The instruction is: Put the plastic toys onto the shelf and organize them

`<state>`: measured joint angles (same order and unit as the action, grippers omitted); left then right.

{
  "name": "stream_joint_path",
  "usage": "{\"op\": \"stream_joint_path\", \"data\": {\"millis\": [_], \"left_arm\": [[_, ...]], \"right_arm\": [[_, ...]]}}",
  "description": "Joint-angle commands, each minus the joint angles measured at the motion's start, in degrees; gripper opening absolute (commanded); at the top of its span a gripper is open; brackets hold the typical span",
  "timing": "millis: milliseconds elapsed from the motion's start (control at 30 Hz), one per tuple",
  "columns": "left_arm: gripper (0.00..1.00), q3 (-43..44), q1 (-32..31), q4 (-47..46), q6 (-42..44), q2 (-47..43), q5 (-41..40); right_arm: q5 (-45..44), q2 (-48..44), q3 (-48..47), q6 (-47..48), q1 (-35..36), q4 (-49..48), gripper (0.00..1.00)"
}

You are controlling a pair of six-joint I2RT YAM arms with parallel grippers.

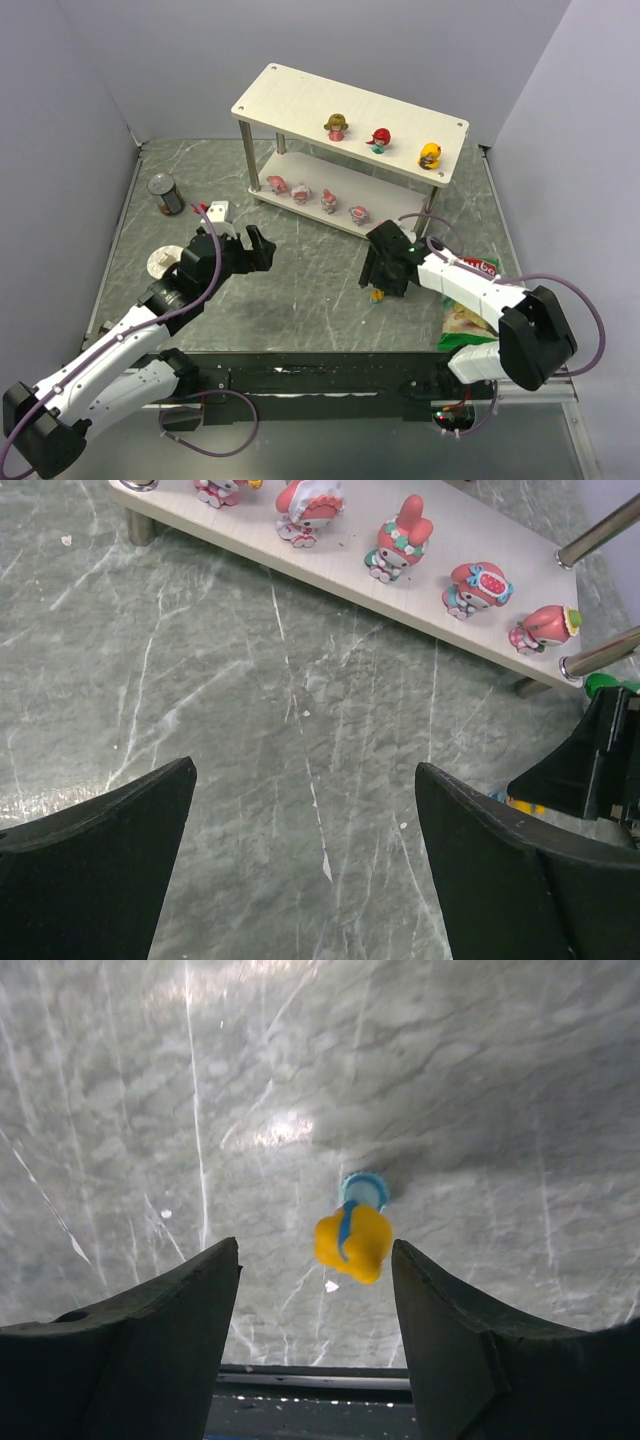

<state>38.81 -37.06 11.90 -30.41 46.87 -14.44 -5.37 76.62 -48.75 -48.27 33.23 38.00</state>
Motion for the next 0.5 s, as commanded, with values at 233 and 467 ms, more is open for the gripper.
{"op": "stream_joint_path", "data": {"millis": [233, 467], "left_arm": [[0.96, 0.6, 0.3, -2.8, 1.4, 0.8, 1.3], [0.96, 0.8, 0.3, -3.3, 1.6, 1.7, 2.2]], "right_arm": [[-6.4, 6.2, -3.8, -0.3, 5.1, 2.2, 0.63], [-8.4, 9.1, -4.2, -0.6, 5.6, 2.5, 0.56]]}}
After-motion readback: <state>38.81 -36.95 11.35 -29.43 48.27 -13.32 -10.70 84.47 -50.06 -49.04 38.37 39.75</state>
